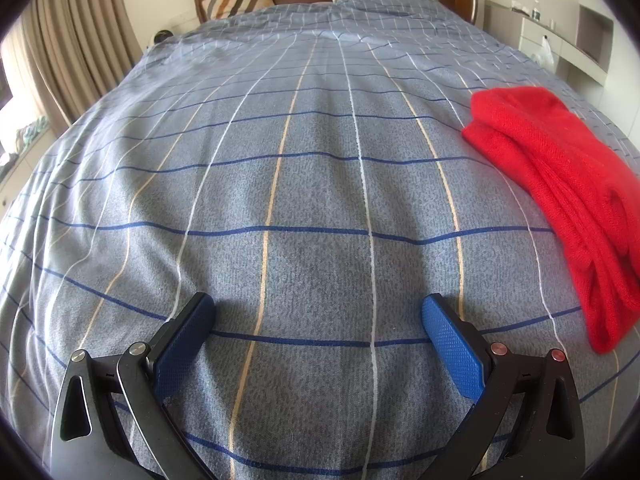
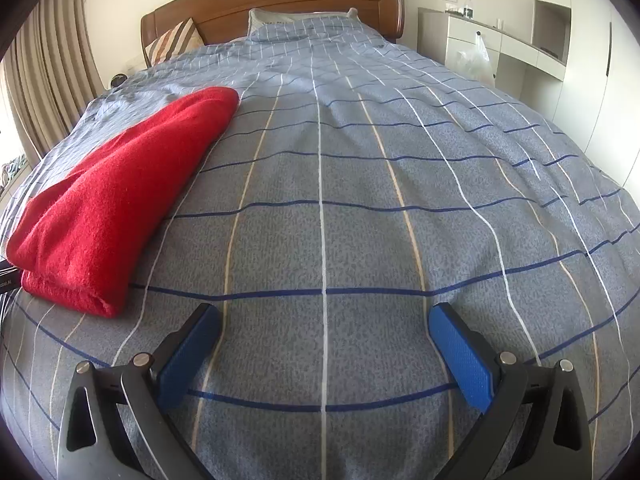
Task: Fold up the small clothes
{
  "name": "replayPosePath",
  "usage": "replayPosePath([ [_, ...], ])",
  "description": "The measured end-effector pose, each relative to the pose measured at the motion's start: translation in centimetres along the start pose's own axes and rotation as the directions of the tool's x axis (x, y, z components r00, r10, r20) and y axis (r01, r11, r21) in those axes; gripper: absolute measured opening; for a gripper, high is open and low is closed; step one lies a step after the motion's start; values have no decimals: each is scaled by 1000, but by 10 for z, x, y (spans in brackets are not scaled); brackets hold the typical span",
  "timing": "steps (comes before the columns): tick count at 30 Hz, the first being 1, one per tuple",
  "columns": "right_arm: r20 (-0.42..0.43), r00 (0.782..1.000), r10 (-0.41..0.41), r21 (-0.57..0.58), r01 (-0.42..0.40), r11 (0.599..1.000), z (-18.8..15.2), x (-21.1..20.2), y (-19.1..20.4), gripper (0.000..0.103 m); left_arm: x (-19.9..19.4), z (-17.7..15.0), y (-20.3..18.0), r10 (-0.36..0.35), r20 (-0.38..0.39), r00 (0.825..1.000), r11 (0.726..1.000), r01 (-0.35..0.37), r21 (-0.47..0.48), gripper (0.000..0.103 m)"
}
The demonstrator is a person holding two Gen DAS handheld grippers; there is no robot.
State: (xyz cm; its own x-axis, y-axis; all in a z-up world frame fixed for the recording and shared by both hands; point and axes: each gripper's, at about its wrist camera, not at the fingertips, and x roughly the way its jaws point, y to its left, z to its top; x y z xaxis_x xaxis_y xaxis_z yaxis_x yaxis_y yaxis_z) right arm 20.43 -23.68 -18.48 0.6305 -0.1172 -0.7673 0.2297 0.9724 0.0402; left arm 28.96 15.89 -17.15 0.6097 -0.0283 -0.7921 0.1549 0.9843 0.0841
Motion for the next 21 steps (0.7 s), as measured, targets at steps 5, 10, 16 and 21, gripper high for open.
replayPosePath([
  [5,2,1000,3,2,-3,1000,0,0,-1,103,0,0,0,0,0,1000,1000,0,0,103],
  [10,6,1000,7,5,-7,1000,0,0,-1,103,0,0,0,0,0,1000,1000,0,0,103],
  [16,9,1000,13,9,-13,1000,-1,-1,-4,103,0,0,0,0,0,1000,1000,0,0,103],
  [21,11,1000,15,10,-15,1000,0,-1,-4,103,0,0,0,0,0,1000,1000,0,0,103],
])
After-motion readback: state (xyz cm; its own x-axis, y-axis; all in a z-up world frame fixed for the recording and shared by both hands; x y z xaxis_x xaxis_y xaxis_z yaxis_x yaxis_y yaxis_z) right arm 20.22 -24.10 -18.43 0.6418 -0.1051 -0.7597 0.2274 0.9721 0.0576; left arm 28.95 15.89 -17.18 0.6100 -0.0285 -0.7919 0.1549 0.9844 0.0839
